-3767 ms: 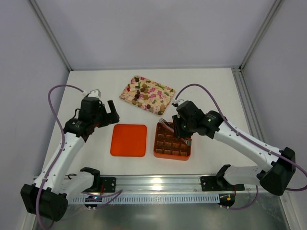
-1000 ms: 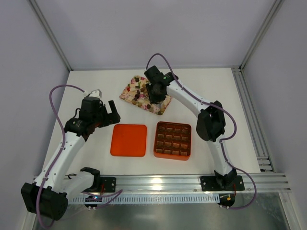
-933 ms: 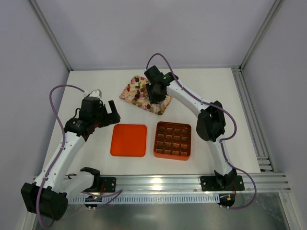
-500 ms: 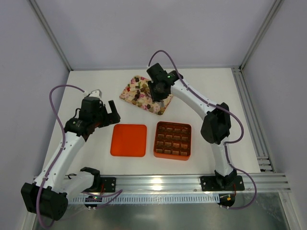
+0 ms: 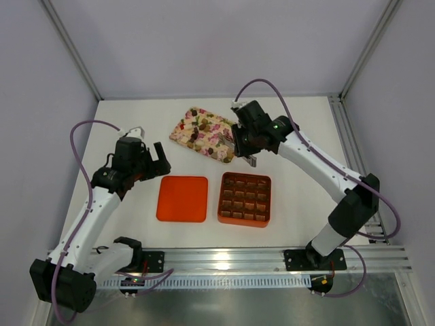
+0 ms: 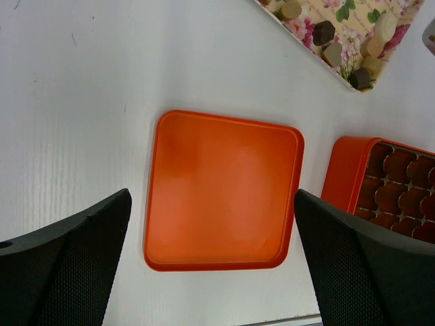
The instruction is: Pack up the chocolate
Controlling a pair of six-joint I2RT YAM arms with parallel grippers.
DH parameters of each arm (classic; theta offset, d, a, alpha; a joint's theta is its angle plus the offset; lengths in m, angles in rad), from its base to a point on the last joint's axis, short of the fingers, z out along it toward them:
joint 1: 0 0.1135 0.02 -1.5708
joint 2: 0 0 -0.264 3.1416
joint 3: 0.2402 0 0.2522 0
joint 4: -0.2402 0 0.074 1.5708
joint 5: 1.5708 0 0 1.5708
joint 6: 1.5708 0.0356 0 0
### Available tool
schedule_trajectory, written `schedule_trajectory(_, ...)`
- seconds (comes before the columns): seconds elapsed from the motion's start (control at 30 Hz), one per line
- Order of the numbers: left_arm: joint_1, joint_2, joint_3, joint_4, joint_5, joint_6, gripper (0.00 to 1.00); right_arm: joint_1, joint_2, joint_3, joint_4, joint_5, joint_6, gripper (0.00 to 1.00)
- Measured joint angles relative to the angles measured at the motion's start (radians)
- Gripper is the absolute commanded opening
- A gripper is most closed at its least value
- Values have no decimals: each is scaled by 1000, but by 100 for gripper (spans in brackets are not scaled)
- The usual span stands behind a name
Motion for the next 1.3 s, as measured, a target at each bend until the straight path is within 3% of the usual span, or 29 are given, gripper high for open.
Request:
schedule_trajectory(0.17,0,0,0,0,4,0,100,-1,-219,-220,16,-9,19,31)
schedule_trajectory(0.47,0,0,0,0,5,0,100,6,-465,-460,14,-31,60,31)
schedule_trajectory(0.83,0,1,0,0,5,0,100,53,-502,-585,17,-49,105,31)
schedule_trajectory(1.3,0,5,0,0,5,0,100,81,-536,-589,9,-45,128,31)
